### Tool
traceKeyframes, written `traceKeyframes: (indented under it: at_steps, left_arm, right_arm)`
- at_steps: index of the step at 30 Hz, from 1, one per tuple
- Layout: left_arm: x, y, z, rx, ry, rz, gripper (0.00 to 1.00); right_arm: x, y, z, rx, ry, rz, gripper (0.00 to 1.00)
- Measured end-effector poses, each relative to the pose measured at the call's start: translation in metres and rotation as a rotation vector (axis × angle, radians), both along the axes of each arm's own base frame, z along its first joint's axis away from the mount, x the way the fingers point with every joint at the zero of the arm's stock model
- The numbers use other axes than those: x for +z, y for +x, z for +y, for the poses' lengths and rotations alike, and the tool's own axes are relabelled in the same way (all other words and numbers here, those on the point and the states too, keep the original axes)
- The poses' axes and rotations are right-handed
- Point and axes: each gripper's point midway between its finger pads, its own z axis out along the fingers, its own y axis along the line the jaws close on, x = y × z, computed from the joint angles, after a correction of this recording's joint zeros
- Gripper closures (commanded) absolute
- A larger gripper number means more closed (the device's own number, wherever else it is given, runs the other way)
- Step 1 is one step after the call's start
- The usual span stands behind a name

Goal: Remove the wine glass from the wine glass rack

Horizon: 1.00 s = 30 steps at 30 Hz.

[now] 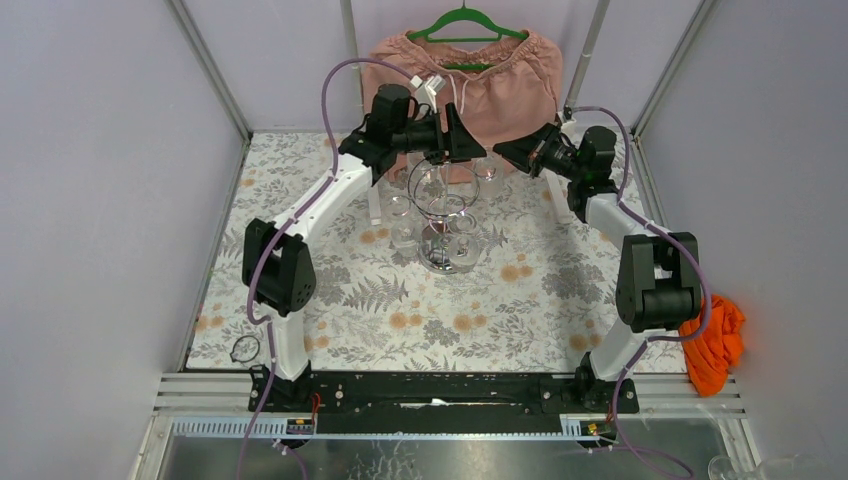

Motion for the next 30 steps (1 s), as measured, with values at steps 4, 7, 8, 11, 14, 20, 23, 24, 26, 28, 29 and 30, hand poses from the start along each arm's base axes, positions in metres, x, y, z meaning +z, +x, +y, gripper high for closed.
traceKeyframes:
  at_steps: [4,7,8,11,14,20,23,24,26,28,29,30]
  left_arm:
    - [-0.002,-0.002,-0.003,-0.007,0.001,0.005,0.32]
    - [-0.004,-0.005,-0.007,-0.016,0.0,0.01,0.33]
    - [-0.004,-0.006,-0.008,-0.018,-0.001,0.012,0.33]
    - [-0.004,-0.006,-0.009,-0.016,-0.008,0.019,0.36]
    - [-0.008,-0.007,-0.01,-0.018,-0.015,0.032,0.4]
    - [-0.013,-0.008,-0.012,-0.026,-0.029,0.049,0.47]
    - [-0.016,-0.007,-0.014,-0.032,-0.034,0.058,0.49]
    - [-0.018,-0.006,-0.014,-0.032,-0.034,0.061,0.49]
    - [-0.021,-0.005,-0.015,-0.038,-0.033,0.068,0.48]
    - [-0.02,-0.004,-0.017,-0.044,-0.036,0.07,0.45]
    - [-0.02,-0.004,-0.017,-0.046,-0.036,0.071,0.39]
    - [-0.02,-0.003,-0.018,-0.049,-0.036,0.071,0.36]
  right_arm:
    - [0.001,-0.001,0.001,0.005,0.006,0.003,1.0]
    - [0.001,-0.001,0.001,0.01,0.012,0.001,1.0]
    - [0.001,-0.001,0.001,0.014,0.015,0.0,1.0]
    - [0.0,0.0,0.002,0.021,0.03,0.009,1.0]
    - [0.0,0.001,0.003,0.027,0.04,0.012,1.0]
    - [0.002,0.001,0.004,0.03,0.052,0.016,1.0]
    - [0.002,0.002,0.004,0.031,0.056,0.009,1.0]
    - [0.001,0.002,0.005,0.031,0.057,0.01,1.0]
    - [0.0,0.003,0.005,0.031,0.06,0.012,1.0]
    - [0.001,0.003,0.005,0.033,0.062,0.009,1.0]
    - [0.002,0.002,0.005,0.033,0.062,0.004,1.0]
    - [0.002,0.002,0.005,0.033,0.063,0.003,1.0]
